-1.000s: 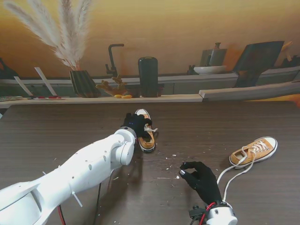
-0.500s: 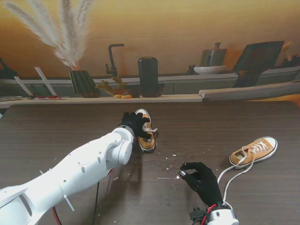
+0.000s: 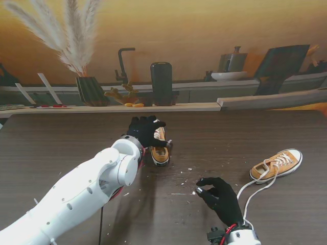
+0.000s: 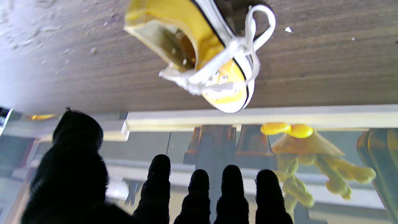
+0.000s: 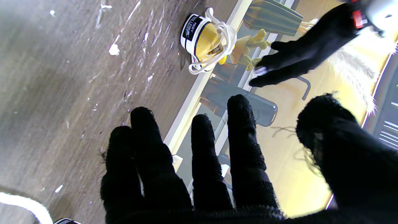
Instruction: Tie the shoelaces into a bow on the shoes
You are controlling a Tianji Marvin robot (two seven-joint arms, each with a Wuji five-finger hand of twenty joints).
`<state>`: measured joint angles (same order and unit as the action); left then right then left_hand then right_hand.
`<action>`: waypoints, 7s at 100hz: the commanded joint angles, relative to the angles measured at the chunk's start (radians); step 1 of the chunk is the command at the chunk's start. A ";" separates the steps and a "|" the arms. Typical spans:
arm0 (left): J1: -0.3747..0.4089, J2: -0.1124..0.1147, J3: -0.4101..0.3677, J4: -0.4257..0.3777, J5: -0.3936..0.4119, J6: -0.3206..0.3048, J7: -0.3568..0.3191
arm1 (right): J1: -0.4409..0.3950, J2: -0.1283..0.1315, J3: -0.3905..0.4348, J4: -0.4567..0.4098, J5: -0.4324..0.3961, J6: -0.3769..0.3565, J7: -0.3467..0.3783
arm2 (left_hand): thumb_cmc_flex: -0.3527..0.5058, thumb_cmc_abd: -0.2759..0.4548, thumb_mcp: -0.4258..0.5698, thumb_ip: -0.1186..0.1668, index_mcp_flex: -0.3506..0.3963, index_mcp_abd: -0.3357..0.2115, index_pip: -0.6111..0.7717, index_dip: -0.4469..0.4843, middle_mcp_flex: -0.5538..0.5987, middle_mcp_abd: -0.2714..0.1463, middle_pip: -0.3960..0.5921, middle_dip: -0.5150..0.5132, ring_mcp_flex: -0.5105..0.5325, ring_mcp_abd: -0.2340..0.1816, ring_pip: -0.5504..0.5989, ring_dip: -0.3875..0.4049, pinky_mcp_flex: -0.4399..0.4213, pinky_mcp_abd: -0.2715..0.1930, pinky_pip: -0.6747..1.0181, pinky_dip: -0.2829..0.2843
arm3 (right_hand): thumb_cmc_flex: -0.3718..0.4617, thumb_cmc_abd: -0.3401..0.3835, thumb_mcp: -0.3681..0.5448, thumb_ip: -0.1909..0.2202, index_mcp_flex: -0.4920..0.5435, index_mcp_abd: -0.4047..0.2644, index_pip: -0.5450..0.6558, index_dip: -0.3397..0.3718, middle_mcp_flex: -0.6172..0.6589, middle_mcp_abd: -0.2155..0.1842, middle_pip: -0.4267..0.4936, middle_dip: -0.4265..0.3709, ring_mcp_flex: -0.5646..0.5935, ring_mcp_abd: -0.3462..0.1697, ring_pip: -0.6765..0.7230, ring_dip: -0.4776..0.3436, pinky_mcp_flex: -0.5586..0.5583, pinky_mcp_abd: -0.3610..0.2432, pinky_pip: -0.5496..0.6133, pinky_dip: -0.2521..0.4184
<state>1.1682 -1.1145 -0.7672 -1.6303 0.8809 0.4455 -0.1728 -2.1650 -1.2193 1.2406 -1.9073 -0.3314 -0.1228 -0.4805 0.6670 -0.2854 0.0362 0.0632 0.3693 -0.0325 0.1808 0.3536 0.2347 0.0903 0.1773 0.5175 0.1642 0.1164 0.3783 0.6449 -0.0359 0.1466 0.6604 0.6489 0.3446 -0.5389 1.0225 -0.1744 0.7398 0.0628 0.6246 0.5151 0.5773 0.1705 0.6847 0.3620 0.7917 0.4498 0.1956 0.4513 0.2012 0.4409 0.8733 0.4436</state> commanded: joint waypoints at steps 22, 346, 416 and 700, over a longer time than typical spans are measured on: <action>0.406 0.036 -0.283 -0.338 0.068 -0.171 0.063 | 0.012 0.004 -0.006 0.011 -0.028 0.011 0.002 | 0.024 0.019 -0.018 0.013 0.019 0.064 0.003 -0.001 0.045 0.018 -0.025 -0.048 0.048 0.035 -0.126 -0.110 0.017 0.031 -0.135 -0.032 | -0.028 -0.007 -0.028 0.019 -0.002 -0.022 -0.009 0.004 0.002 0.000 -0.007 -0.009 -0.003 0.028 -0.003 0.019 0.008 -0.022 0.040 0.006; 1.010 -0.038 -0.646 -0.229 -0.151 -0.679 0.578 | 0.366 0.159 0.194 0.390 -1.025 0.579 0.229 | 0.095 0.022 0.066 0.031 0.191 0.054 0.152 0.026 0.259 0.027 0.069 -0.052 0.197 0.060 -0.095 -0.121 0.101 0.097 -0.108 -0.035 | -0.015 -0.161 0.136 0.004 -0.280 -0.165 0.067 -0.088 -0.165 -0.059 0.017 -0.006 -0.170 -0.081 0.000 0.189 -0.077 -0.143 0.023 -0.145; 1.005 -0.040 -0.640 -0.226 -0.160 -0.680 0.585 | 0.506 0.180 0.084 0.537 -1.081 0.691 0.307 | 0.094 0.033 0.067 0.034 0.195 0.054 0.155 0.025 0.276 0.032 0.081 -0.046 0.216 0.060 -0.072 -0.111 0.111 0.097 -0.074 -0.028 | 0.022 -0.213 0.174 0.005 -0.267 -0.197 0.090 -0.101 -0.152 -0.055 0.011 -0.010 -0.107 -0.040 0.070 0.356 0.026 -0.073 0.086 -0.117; 1.051 -0.063 -0.663 -0.243 -0.141 -0.707 0.727 | 0.713 0.151 -0.512 0.580 -0.971 0.407 -0.360 | 0.090 0.076 0.066 0.045 0.244 0.056 0.190 0.026 0.349 0.034 0.130 -0.014 0.269 0.062 -0.009 -0.096 0.130 0.110 0.051 -0.060 | 0.493 -0.283 0.403 -0.131 0.428 -0.358 0.311 0.251 0.642 -0.147 0.193 0.189 0.506 -0.326 0.995 0.489 0.815 -0.036 0.608 0.186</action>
<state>2.2159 -1.1759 -1.4298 -1.8646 0.7363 -0.2631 0.5666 -1.4675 -1.0606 0.7337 -1.3428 -1.3079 0.2805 -0.8498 0.7606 -0.2495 0.0815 0.0916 0.5855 -0.0272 0.3673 0.3675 0.5775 0.1207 0.3093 0.4828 0.4150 0.1756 0.3613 0.5376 0.0907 0.2309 0.6969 0.5999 0.7195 -0.9226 1.2869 -0.3354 1.0487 -0.2160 0.7401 0.6547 1.1697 0.1250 0.8170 0.5482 1.2800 0.1226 1.1979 0.9439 1.0188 0.4024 1.4729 0.6338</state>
